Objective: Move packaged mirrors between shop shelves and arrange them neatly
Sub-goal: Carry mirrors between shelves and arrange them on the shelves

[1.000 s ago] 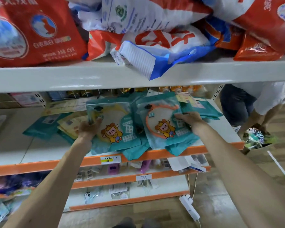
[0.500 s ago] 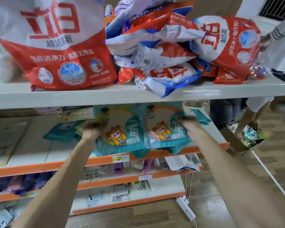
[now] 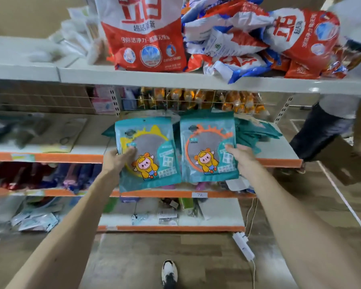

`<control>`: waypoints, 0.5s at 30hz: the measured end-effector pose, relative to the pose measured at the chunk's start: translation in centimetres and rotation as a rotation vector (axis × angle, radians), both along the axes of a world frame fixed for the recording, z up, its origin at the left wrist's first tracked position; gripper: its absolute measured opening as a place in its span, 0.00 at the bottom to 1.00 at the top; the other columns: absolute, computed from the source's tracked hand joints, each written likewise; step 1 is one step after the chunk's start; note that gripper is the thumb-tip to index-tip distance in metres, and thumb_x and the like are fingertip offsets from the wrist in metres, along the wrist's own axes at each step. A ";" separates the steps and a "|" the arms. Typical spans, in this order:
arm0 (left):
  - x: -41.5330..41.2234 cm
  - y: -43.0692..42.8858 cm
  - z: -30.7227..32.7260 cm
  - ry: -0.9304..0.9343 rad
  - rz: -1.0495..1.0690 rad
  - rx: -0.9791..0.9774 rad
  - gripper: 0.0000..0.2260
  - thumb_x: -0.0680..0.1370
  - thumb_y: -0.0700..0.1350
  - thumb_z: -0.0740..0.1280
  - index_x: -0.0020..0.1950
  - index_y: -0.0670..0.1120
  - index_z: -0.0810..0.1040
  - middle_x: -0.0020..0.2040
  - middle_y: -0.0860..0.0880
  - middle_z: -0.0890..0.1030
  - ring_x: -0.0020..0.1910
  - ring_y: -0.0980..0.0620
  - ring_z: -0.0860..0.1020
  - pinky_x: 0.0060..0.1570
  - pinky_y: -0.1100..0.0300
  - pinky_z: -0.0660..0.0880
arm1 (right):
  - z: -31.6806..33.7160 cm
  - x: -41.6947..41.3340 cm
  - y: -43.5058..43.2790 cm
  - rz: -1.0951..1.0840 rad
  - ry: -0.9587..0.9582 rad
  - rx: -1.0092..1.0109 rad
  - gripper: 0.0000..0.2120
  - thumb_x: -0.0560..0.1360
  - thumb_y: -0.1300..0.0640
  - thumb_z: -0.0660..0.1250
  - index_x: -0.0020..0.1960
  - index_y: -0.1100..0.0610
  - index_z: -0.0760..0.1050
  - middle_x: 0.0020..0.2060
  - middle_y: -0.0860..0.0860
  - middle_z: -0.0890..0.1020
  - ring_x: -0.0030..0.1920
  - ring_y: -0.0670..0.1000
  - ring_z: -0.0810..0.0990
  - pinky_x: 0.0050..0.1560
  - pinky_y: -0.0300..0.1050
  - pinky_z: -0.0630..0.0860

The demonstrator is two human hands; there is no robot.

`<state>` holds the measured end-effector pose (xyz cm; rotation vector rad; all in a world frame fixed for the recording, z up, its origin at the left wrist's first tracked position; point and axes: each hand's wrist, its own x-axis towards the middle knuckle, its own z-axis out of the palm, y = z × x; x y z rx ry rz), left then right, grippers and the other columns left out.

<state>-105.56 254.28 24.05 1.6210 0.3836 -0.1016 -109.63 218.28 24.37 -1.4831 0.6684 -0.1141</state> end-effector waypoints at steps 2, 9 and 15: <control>-2.4 2.7 -0.2 0.003 0.030 0.009 0.10 0.74 0.49 0.75 0.47 0.44 0.79 0.41 0.46 0.84 0.35 0.48 0.82 0.34 0.55 0.81 | -0.7 -1.1 2.4 0.019 0.035 0.013 0.08 0.75 0.60 0.73 0.51 0.56 0.75 0.46 0.54 0.82 0.52 0.56 0.81 0.62 0.55 0.75; -8.0 15.3 0.0 -0.046 0.177 0.007 0.08 0.75 0.45 0.74 0.49 0.41 0.81 0.43 0.42 0.84 0.39 0.44 0.82 0.40 0.49 0.82 | -0.6 0.1 14.7 0.203 0.041 0.018 0.04 0.74 0.58 0.73 0.47 0.56 0.80 0.43 0.54 0.84 0.42 0.52 0.84 0.46 0.49 0.81; -8.9 28.3 0.9 -0.057 0.334 0.050 0.11 0.75 0.47 0.73 0.50 0.40 0.80 0.44 0.42 0.85 0.40 0.42 0.84 0.42 0.48 0.82 | 1.1 4.0 29.0 0.367 -0.017 0.021 0.03 0.76 0.61 0.70 0.44 0.56 0.79 0.37 0.51 0.84 0.34 0.47 0.83 0.35 0.41 0.78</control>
